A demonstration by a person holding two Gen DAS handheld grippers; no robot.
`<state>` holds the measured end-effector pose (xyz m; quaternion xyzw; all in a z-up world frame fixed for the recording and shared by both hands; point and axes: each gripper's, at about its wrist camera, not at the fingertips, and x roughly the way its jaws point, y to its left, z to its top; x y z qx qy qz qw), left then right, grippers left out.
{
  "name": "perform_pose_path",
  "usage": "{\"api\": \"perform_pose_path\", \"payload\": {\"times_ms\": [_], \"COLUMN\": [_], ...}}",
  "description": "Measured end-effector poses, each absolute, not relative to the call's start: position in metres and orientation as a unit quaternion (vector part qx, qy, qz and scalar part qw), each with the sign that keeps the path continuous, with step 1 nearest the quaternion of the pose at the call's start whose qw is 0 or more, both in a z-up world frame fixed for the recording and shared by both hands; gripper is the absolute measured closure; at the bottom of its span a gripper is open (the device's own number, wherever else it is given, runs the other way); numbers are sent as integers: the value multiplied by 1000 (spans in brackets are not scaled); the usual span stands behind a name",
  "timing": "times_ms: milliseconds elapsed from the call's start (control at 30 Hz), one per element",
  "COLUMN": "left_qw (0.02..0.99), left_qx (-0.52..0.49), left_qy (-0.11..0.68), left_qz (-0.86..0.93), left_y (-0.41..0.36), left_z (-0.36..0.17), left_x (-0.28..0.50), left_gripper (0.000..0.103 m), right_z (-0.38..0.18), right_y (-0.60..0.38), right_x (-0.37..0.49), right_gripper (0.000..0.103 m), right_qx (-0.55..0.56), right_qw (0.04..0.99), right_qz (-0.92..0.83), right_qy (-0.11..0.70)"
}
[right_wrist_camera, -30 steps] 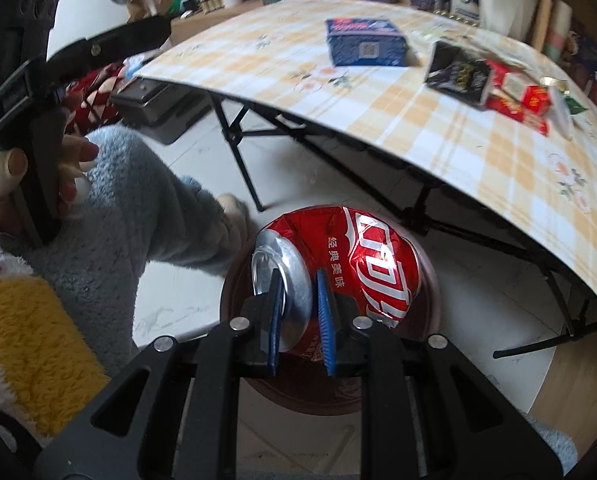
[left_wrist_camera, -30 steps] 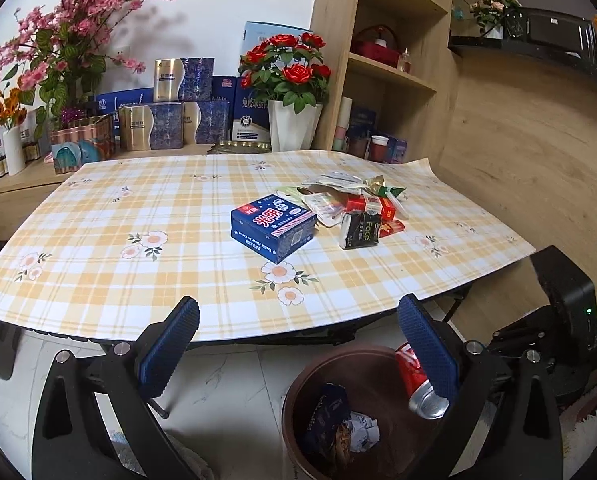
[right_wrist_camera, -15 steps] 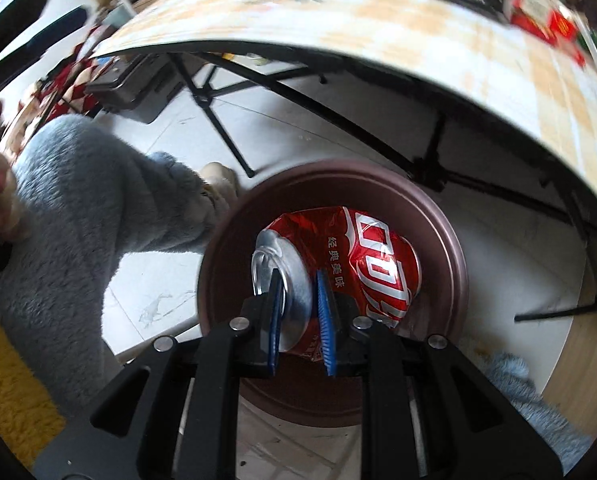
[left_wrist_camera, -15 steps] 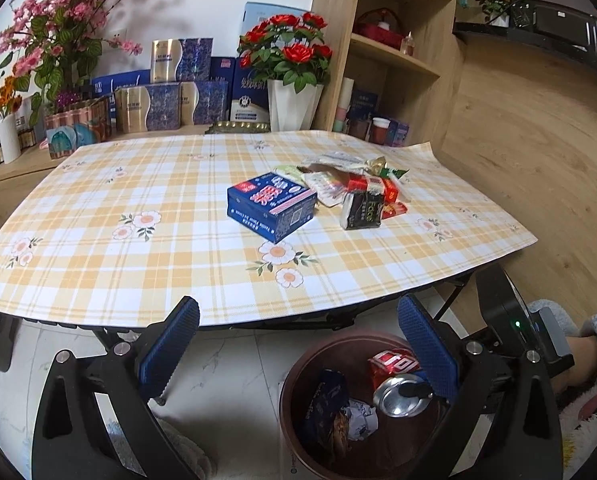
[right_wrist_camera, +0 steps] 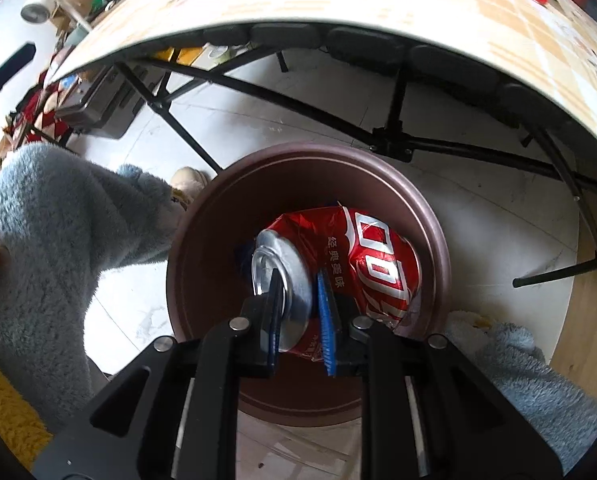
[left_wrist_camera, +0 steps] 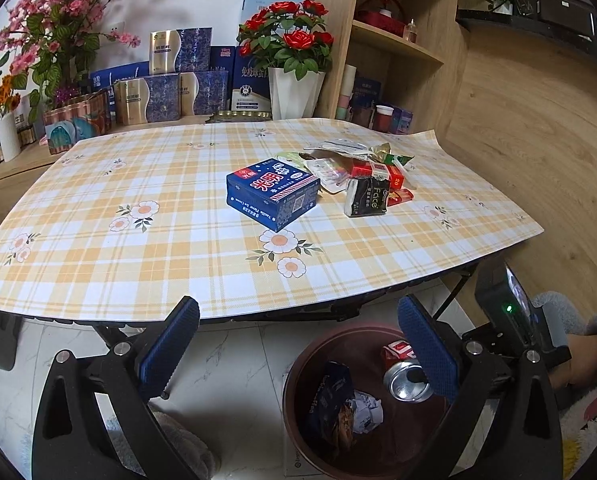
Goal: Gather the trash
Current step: 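Carry the red can over the bin and open the right gripper, then move the right gripper back over the table toward the black snack bag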
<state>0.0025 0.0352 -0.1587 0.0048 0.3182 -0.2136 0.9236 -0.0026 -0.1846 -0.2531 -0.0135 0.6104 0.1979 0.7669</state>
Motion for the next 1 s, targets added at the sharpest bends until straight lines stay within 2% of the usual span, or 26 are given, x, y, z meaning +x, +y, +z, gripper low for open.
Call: {"api": "perform_pose_path", "payload": {"times_ms": [467, 533, 567, 633, 700, 733, 800, 1000], "left_qw": [925, 926, 926, 926, 926, 926, 926, 931], "left_qx": [-7, -8, -9, -13, -17, -19, -21, -17], "left_qy": [320, 318, 317, 317, 320, 323, 325, 312], "left_qz": [-206, -205, -205, -203, -198, -195, -193, -188], "left_y": [38, 39, 40, 42, 44, 45, 44, 43], "left_z": [-158, -158, -157, -157, -158, -159, -159, -155], "left_x": [4, 3, 3, 4, 5, 6, 7, 5], "left_gripper": [6, 6, 6, 6, 6, 6, 6, 6], "right_z": [-256, -255, -254, -250, -249, -245, -233, -195], "right_y": [-190, -190, -190, -188, -187, -188, -192, -199], "right_x": [-1, -1, -2, -3, -3, -3, -6, -15], "right_gripper": [82, 71, 56, 48, 31, 27, 12, 6], "right_qx": [-8, -9, -10, -12, -15, -15, -5, -5], "right_qw": [762, 763, 765, 771, 774, 780, 793, 837], "right_qz": [189, 188, 189, 190, 188, 186, 190, 191], "right_qy": [619, 618, 615, 608, 604, 598, 579, 513]}}
